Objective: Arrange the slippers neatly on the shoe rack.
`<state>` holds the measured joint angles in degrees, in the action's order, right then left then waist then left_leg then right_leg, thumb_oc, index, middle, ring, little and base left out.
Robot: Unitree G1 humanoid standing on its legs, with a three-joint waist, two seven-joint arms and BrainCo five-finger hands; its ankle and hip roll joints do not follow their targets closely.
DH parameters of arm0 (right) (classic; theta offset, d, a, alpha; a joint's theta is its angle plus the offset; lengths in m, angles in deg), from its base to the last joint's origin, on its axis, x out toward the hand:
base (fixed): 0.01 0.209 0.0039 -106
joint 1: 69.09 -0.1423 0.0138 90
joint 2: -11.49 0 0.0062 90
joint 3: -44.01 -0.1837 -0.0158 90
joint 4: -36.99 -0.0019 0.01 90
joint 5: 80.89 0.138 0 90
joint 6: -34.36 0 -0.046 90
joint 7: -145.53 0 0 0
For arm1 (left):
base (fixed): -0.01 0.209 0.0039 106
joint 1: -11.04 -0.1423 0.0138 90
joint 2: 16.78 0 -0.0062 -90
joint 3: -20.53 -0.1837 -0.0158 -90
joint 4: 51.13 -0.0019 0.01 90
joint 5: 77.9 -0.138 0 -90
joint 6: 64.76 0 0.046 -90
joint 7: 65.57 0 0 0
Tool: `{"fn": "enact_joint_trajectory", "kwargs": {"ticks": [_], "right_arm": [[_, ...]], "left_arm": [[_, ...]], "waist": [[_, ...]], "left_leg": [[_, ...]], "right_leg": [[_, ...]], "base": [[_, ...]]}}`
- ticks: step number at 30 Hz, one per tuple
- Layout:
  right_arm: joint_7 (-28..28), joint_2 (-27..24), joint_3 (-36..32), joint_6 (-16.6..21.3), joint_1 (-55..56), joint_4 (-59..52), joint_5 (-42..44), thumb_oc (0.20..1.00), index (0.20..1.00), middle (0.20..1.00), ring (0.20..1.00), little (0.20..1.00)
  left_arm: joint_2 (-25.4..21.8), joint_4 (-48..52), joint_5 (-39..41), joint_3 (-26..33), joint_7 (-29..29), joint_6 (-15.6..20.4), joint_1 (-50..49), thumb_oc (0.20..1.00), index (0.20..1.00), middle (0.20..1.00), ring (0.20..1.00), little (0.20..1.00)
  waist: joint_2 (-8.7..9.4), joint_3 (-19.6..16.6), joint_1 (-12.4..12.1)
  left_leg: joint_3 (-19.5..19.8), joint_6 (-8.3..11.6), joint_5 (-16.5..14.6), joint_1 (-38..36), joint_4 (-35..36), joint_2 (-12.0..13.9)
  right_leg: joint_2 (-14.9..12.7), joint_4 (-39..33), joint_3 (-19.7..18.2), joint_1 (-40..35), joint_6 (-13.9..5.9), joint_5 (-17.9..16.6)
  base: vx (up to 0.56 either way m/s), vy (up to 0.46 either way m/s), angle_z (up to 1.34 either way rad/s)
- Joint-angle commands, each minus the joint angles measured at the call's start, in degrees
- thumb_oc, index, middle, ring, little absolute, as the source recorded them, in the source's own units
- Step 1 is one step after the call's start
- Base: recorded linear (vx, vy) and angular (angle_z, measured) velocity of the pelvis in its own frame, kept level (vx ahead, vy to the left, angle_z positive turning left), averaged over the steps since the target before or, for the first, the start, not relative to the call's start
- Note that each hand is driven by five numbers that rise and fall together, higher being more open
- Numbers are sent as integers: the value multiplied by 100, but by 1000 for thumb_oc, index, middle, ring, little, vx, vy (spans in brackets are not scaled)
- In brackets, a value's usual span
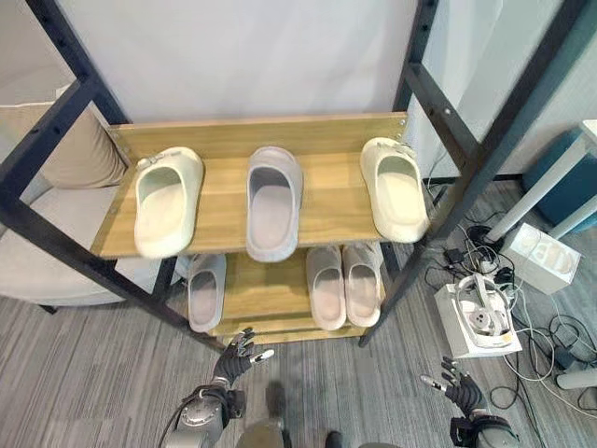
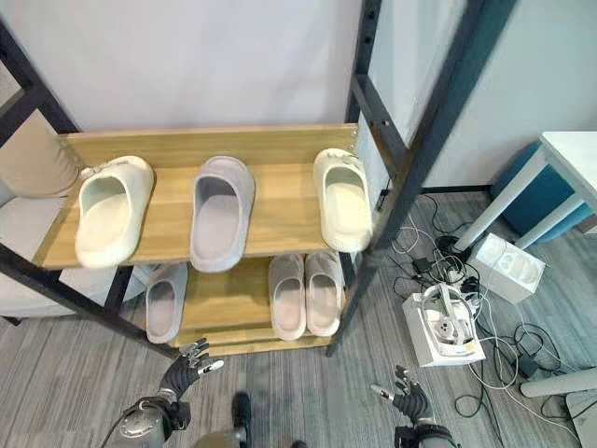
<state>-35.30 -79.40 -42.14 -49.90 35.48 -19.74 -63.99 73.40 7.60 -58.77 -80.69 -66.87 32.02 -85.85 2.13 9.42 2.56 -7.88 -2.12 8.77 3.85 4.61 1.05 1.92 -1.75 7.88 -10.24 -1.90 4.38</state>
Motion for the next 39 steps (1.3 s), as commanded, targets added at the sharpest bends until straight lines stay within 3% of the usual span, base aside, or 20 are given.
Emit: {"fn": "enact_joint_trajectory", "kwargs": {"ticks": [1,4,8,9,10,13,19,25,28,32,34,37,39], "right_arm": [[20,-102,-101,158,-28,-312,-1,1000,1000,1000,1000,1000],[37,-37,-110,159,-51,-292,-14,1000,1000,1000,1000,1000],[41,32,-97,116,-112,-218,-54,1000,1000,1000,1000,1000],[42,72,-53,93,-186,-225,-73,1000,1000,1000,1000,1000],[38,94,-50,95,-177,-239,-88,1000,1000,1000,1000,1000],[2,106,-64,107,-189,-258,-91,1000,1000,1000,1000,1000],[23,23,27,91,-147,-230,-135,1000,1000,1000,1000,1000],[26,-70,-35,102,-76,-218,-141,1000,1000,1000,1000,1000],[-40,-253,37,146,-145,-407,-544,1000,1000,1000,1000,1000],[89,-715,98,191,65,-1635,-1398,1000,1000,1000,1000,1000],[356,-1164,-30,326,697,-2805,-2244,1000,1000,1000,1000,1000],[494,-1429,-221,541,1290,-3832,-2743,1000,1000,1000,1000,1000],[501,-1432,-233,533,1309,-3850,-2742,1000,1000,1000,1000,1000]], "left_arm": [[-122,372,46,69,-4,161,-177,1000,1000,1000,1000,1000],[-125,400,48,119,-36,144,-273,1000,1000,1000,1000,1000],[-142,393,88,172,-38,113,-323,1000,1000,1000,1000,1000],[-198,367,141,161,-21,120,-268,1000,1000,1000,1000,1000],[-193,345,132,158,-14,128,-256,1000,1000,1000,1000,1000],[-191,359,176,148,-12,148,-222,1000,1000,1000,1000,1000],[-130,359,201,175,-36,152,-300,1000,1000,1000,1000,1000],[-63,216,156,38,-84,116,-279,1000,1000,1000,1000,1000],[-74,217,59,-21,-102,96,-246,1000,1000,1000,1000,1000],[-131,358,-61,2,-144,106,-307,1000,1000,1000,1000,1000],[-150,394,-230,50,-259,158,-464,1000,1000,1000,1000,1000],[-157,223,-458,65,-272,243,-471,1000,1000,1000,1000,1000],[-152,220,-459,57,-272,246,-473,1000,1000,1000,1000,1000]], "waist": [[27,-150,-196],[51,-184,-240],[9,-124,-274],[-97,17,-213],[-126,25,-198],[-155,20,-169],[-40,-85,-238],[-2,-164,-194],[-3,-203,-165],[19,-213,-163],[56,-233,-162],[66,-266,-82],[60,-271,-90]], "left_leg": [[-53,473,-518,-222,39,261],[-93,385,-646,-242,39,170],[-135,268,-748,-298,39,119],[-59,208,-755,-335,39,121],[-22,208,-761,-347,39,119],[48,231,-786,-357,39,104],[140,327,-740,-383,39,95],[195,380,-763,-453,39,144],[221,376,-797,-482,39,118],[255,364,-842,-494,39,104],[260,357,-891,-508,39,107],[214,364,-940,-543,39,125],[210,364,-941,-543,39,126]], "right_leg": [[-622,-118,-41,290,-346,-13],[-712,6,-49,351,-442,-10],[-787,888,-56,725,-584,-9],[-780,1740,-189,1240,-752,-199],[-767,1757,-247,1316,-727,-155],[-776,1367,-333,1305,-636,-74],[-746,-112,-422,879,-528,-361],[-714,-263,-275,586,-476,-364],[-709,-222,-231,536,-460,-316],[-711,-199,-204,536,-461,-289],[-721,-184,-194,532,-477,-268],[-726,-198,-238,552,-507,-290],[-725,-199,-242,553,-507,-292]], "base": [[128,182,38],[65,120,14],[-6,108,-1],[-27,64,-18],[-13,42,-14],[15,-44,20],[11,-132,17],[18,-32,4],[40,20,6],[39,24,13],[53,13,10],[29,19,3],[7,12,-7]]}}
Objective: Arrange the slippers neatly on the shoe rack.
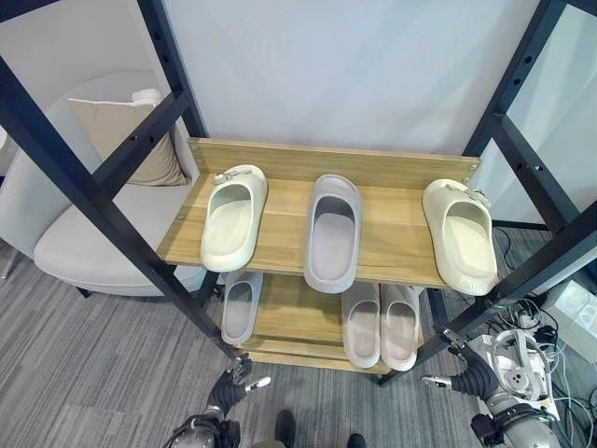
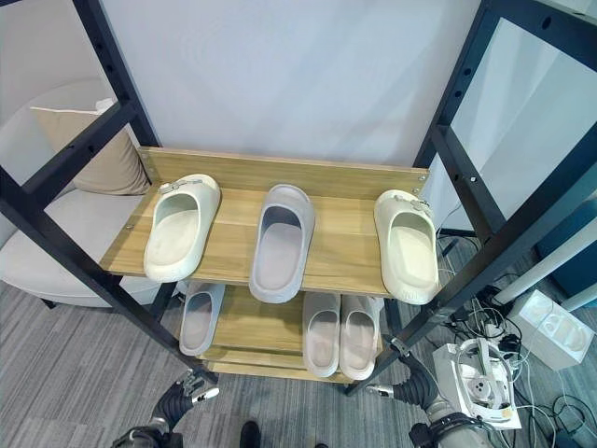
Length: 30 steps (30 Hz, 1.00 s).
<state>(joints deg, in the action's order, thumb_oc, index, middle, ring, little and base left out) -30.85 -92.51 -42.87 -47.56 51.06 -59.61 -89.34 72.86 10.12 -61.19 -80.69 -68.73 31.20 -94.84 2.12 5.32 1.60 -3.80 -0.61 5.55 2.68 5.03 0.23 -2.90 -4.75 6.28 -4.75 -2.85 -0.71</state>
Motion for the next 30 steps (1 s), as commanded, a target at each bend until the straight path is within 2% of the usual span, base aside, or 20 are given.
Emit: {"fn": "enact_joint_trajectory", "kwargs": {"ticks": [1,3,8,10,13,17,24,30], "right_arm": [[53,-155,-206,343,-178,-37,-209,1000,1000,1000,1000,1000],[77,-273,-366,506,-6,-875,56,1000,1000,1000,1000,1000],[223,-403,-387,762,19,-1911,690,1000,1000,1000,1000,1000],[222,-597,-565,986,-162,-2797,1361,1000,1000,1000,1000,1000],[76,-810,-766,1128,-607,-3201,1601,1000,1000,1000,1000,1000],[-186,-781,-738,1155,-1523,-3339,1832,1000,1000,1000,1000,1000],[-739,-745,-336,1028,-3197,-2949,1360,1000,1000,1000,1000,1000],[-890,-938,-352,830,-3632,-2274,1082,1000,1000,1000,1000,1000]], "left_arm": [[-107,-47,-223,43,-68,358,432,1000,1000,1000,1000,1000],[-73,-234,-209,-115,-9,416,534,1000,1000,1000,1000,1000],[-5,-366,-121,-373,13,485,720,1000,1000,1000,1000,1000],[24,-340,-20,-530,53,540,828,1000,1000,1000,1000,1000],[50,-402,62,-578,25,556,865,1000,1000,1000,1000,1000],[113,-431,170,-652,28,541,957,1000,1000,1000,1000,1000],[125,-391,248,-749,46,474,999,1000,1000,1000,1000,1000],[51,-225,319,-559,-31,412,739,1000,1000,1000,1000,1000]], "waist": [[58,131,34],[28,89,119],[9,26,221],[4,-52,285],[13,-133,285],[28,-219,210],[83,-289,-40],[145,-252,-270]], "left_leg": [[-216,216,-626,-433,-3,213],[-262,225,-644,-460,-3,226],[-290,219,-654,-475,-3,240],[-296,209,-652,-471,-3,230],[-282,199,-650,-459,-3,227],[-236,182,-660,-445,-3,212],[-114,154,-676,-413,-3,177],[38,128,-691,-360,-3,108]], "right_leg": [[-243,95,-92,11,-418,209],[-235,83,-141,24,-429,191],[-219,81,-205,44,-436,178],[-205,95,-260,76,-449,159],[-204,112,-268,100,-458,149],[-213,124,-244,113,-463,139],[-250,129,-106,71,-466,152],[-303,135,69,37,-470,181]], "base": [[16,34,-4],[16,49,-2],[-4,28,-16],[-23,48,-4],[-3,22,-1],[9,18,2],[19,21,8],[24,27,16]]}}
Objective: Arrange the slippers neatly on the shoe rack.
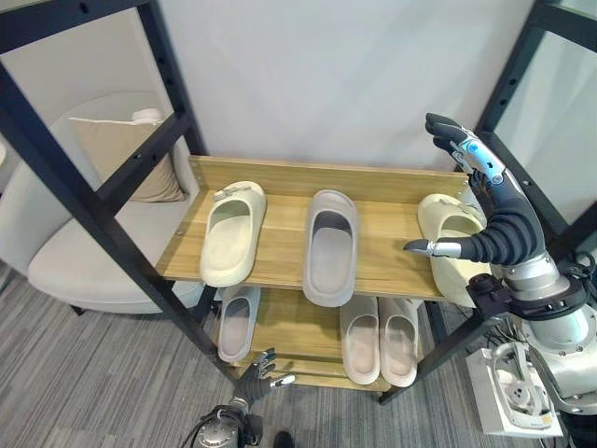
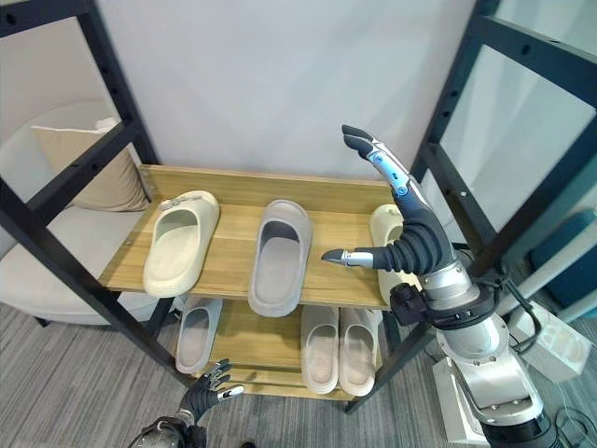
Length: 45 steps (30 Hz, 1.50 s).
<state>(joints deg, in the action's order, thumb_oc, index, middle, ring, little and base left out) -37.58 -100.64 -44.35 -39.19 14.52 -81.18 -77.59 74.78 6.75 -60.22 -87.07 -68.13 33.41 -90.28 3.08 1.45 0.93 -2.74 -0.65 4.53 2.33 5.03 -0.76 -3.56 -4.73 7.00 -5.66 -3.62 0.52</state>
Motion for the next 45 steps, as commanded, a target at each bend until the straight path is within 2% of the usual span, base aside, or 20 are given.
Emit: {"fn": "enact_joint_trajectory", "kwargs": {"ticks": [1,6,16,19,25,28,31,38,45], "right_arm": [[-225,-175,-252,-20,29,7,-92,1000,1000,1000,1000,1000],[-167,-267,-380,-85,135,526,49,1000,1000,1000,1000,1000],[101,270,33,-264,236,1197,-254,1000,1000,1000,1000,1000],[97,270,99,-321,214,1389,-330,1000,1000,1000,1000,1000],[15,93,217,-440,69,2081,-514,1000,1000,1000,1000,1000],[-177,-237,319,-516,-372,2525,-803,1000,1000,1000,1000,1000],[-338,-301,383,-545,-625,2724,-914,1000,1000,1000,1000,1000],[-463,-85,473,-555,-886,2708,-1009,1000,1000,1000,1000,1000],[-662,-67,-284,-605,-455,1912,-1230,1000,1000,1000,1000,1000]], "left_arm": [[-164,129,207,131,-99,188,216,1000,1000,1000,1000,1000],[-227,95,197,323,-172,179,25,1000,1000,1000,1000,1000],[-217,146,170,444,-243,182,21,1000,1000,1000,1000,1000],[-231,175,179,451,-251,179,1,1000,1000,1000,1000,1000],[-297,136,157,461,-281,163,-61,1000,1000,1000,1000,1000],[-357,104,157,429,-320,155,-83,1000,1000,1000,1000,1000],[-374,90,158,391,-292,160,-19,1000,1000,1000,1000,1000],[-328,27,185,348,-249,151,85,1000,1000,1000,1000,1000],[-244,-32,109,460,-208,80,115,1000,1000,1000,1000,1000]], "waist": [[58,145,-234],[87,203,-387],[113,248,-619],[124,253,-653],[172,278,-781],[197,310,-894],[203,326,-939],[203,333,-1000],[173,258,-822]], "left_leg": [[-40,129,-594,-314,-3,195],[75,109,-598,-262,-3,132],[221,43,-655,-239,-3,30],[251,37,-660,-234,-3,14],[336,31,-670,-210,-3,-26],[380,29,-671,-181,-3,-39],[409,27,-671,-168,-3,-42],[465,25,-692,-204,-3,-55],[462,30,-722,-277,-3,-36]], "right_leg": [[-246,130,25,120,-397,67],[-292,114,133,95,-423,87],[-390,91,258,21,-469,125],[-399,100,290,17,-470,134],[-418,91,366,-10,-477,140],[-426,58,411,-7,-482,136],[-425,43,447,-21,-479,143],[-411,12,490,-92,-463,177],[-397,59,475,-139,-438,217]], "base": [[25,30,24],[23,29,14],[24,40,5],[15,25,6],[22,11,9],[23,7,7],[15,3,14],[6,1,3],[0,-1,0]]}}
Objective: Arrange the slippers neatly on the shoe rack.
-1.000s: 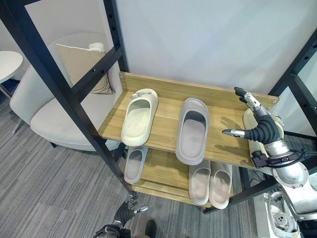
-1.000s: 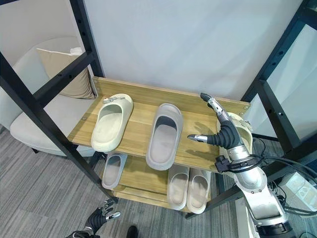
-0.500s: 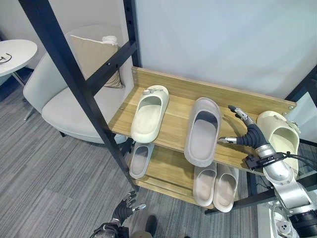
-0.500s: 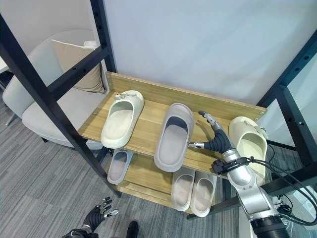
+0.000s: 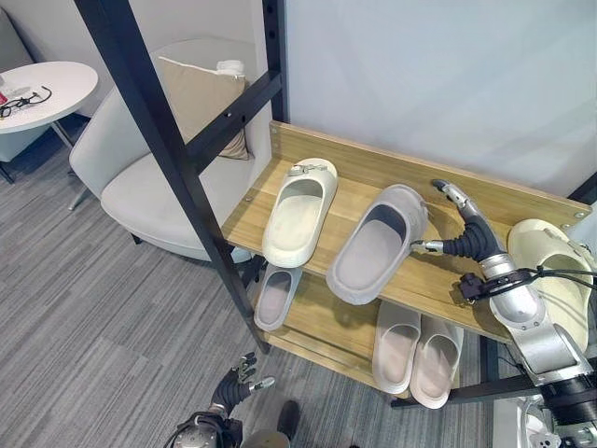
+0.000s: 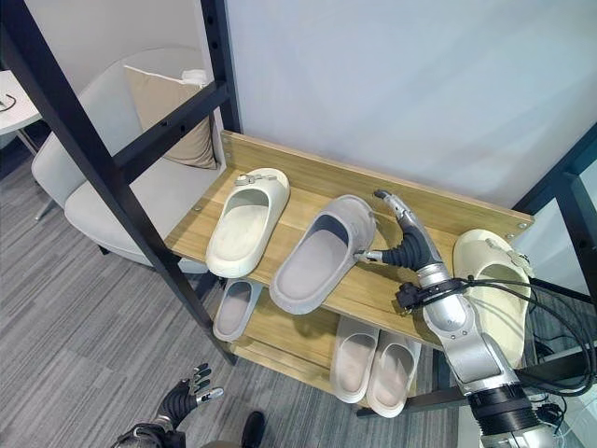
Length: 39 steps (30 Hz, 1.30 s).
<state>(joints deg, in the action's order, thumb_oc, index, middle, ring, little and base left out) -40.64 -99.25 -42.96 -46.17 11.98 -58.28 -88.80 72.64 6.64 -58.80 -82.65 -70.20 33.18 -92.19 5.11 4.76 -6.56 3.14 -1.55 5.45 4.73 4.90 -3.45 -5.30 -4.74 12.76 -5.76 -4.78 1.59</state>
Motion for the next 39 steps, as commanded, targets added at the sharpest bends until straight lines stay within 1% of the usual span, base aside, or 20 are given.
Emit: {"fn": "enact_joint_trajectory", "kwargs": {"ticks": [1,2,6,9,10,11,14,16,18,19,24,27,29,31,35,39], "right_arm": [[-399,-179,-484,64,-195,-439,-114,1000,1000,1000,1000,1000],[-469,-107,-584,26,-219,-583,-100,1000,1000,1000,1000,1000],[-477,-24,-621,-54,-294,-781,-113,1000,1000,1000,1000,1000],[-420,-8,-483,-114,-493,-911,-180,1000,1000,1000,1000,1000],[-350,-123,-237,-221,-807,-838,-327,1000,1000,1000,1000,1000],[-355,-125,-224,-219,-825,-825,-328,1000,1000,1000,1000,1000],[-337,-298,136,-370,-1385,-537,-487,1000,1000,1000,1000,1000],[-311,-442,462,-536,-1909,-231,-735,1000,1000,1000,1000,1000],[-327,-499,565,-578,-2096,-123,-822,1000,1000,1000,1000,1000],[-345,-552,776,-683,-2455,177,-944,1000,1000,1000,1000,1000],[-409,-479,1039,-891,-2919,802,-1101,1000,1000,1000,1000,1000],[-453,-336,932,-950,-2823,923,-1172,1000,1000,1000,1000,1000],[-471,-195,788,-950,-2590,781,-1224,1000,1000,1000,1000,1000],[-465,-191,774,-956,-2571,764,-1229,1000,1000,1000,1000,1000],[-453,230,489,-885,-2021,150,-1144,1000,1000,1000,1000,1000],[-392,619,285,-737,-1396,-667,-1060,1000,1000,1000,1000,1000]], "left_arm": [[-30,-23,-36,12,8,89,315,1000,1000,1000,1000,1000],[-22,-29,-36,-2,24,58,339,1000,1000,1000,1000,1000],[-21,-20,-48,-44,42,8,390,1000,1000,1000,1000,1000],[-12,-9,-58,-139,35,-28,458,1000,1000,1000,1000,1000],[-19,50,-33,-265,16,-51,524,1000,1000,1000,1000,1000],[-15,53,-32,-259,17,-53,524,1000,1000,1000,1000,1000],[-39,94,16,-384,-1,-77,590,1000,1000,1000,1000,1000],[-35,76,80,-475,-7,-103,618,1000,1000,1000,1000,1000],[-39,68,101,-489,-3,-105,623,1000,1000,1000,1000,1000],[-60,54,145,-511,7,-111,649,1000,1000,1000,1000,1000],[-140,10,231,-552,-16,-168,649,1000,1000,1000,1000,1000],[-142,-35,236,-479,-13,-181,584,1000,1000,1000,1000,1000],[-106,-62,214,-412,-5,-187,562,1000,1000,1000,1000,1000],[-112,-61,214,-416,-5,-188,558,1000,1000,1000,1000,1000],[-31,-159,128,-332,41,-215,596,1000,1000,1000,1000,1000],[66,-177,92,-205,121,-244,639,1000,1000,1000,1000,1000]], "waist": [[-40,-80,-53],[-62,-104,4],[-93,-126,76],[-89,-148,111],[-62,-171,110],[-65,-168,115],[-20,-184,72],[34,-205,9],[51,-205,-6],[80,-197,-41],[140,-155,-155],[167,-126,-221],[169,-114,-242],[174,-118,-246],[148,-122,-210],[91,-135,-118]], "left_leg": [[-130,121,-814,-529,10,240],[-152,127,-811,-549,10,252],[-185,136,-813,-574,10,277],[-204,144,-805,-592,10,287],[-212,149,-802,-608,10,297],[-213,149,-803,-608,10,298],[-205,157,-793,-604,10,299],[-177,162,-786,-606,10,292],[-165,161,-783,-607,10,290],[-132,158,-778,-601,10,285],[-66,142,-768,-578,10,266],[-17,119,-772,-566,10,236],[3,104,-779,-548,10,220],[2,104,-778,-547,10,219],[-15,75,-788,-550,10,206],[-52,58,-800,-565,10,200]], "right_leg": [[-218,65,-105,-130,-320,112],[-210,71,-130,-131,-304,116],[-199,83,-180,-137,-284,129],[-180,96,-233,-138,-267,137],[-163,114,-252,-138,-252,141],[-163,114,-254,-137,-252,141],[-159,110,-234,-147,-242,131],[-156,120,-202,-162,-233,132],[-158,128,-189,-164,-233,132],[-159,146,-166,-164,-233,132],[-171,183,-95,-160,-241,119],[-194,199,-39,-158,-252,108],[-211,203,-33,-148,-264,107],[-211,203,-33,-147,-265,107],[-230,216,-73,-133,-263,117],[-239,225,-117,-106,-258,127]], "base": [[0,0,0],[0,0,0],[-13,-5,-2],[-42,-16,-2],[-47,-12,-2],[-45,-9,-2],[0,0,0],[0,0,0],[-9,6,6],[-16,13,5],[-9,19,4],[2,35,8],[3,23,13],[-1,2,2],[0,0,0],[0,0,0]]}}
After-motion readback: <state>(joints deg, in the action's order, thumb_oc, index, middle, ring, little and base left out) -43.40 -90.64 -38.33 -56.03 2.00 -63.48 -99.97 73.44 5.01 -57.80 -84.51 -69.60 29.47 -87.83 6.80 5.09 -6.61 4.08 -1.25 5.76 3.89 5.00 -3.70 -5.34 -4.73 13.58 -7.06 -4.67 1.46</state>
